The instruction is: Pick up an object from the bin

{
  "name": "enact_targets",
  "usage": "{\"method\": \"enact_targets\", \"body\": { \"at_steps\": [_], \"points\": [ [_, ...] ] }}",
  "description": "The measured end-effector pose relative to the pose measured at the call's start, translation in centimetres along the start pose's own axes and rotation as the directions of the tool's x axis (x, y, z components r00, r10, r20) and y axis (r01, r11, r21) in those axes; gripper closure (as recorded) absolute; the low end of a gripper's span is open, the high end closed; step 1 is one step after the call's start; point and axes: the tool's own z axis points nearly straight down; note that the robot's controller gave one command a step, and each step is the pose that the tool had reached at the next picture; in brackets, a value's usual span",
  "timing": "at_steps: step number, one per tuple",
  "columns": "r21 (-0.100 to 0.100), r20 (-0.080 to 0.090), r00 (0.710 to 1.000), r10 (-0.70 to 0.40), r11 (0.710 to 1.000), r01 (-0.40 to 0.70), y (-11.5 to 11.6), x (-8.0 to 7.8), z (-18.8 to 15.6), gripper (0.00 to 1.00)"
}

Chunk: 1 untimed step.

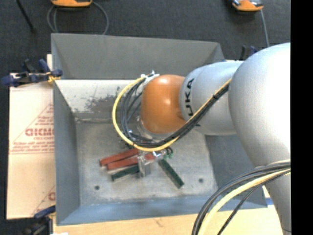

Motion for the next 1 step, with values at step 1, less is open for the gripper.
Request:
{"method": "enact_targets", "body": {
  "at_steps": [1],
  "points": [
    [-0.004,-0.002,1.000,-0.003,1.000,0.003,0.49,-0.01,0.04,1.00]
  ]
}}
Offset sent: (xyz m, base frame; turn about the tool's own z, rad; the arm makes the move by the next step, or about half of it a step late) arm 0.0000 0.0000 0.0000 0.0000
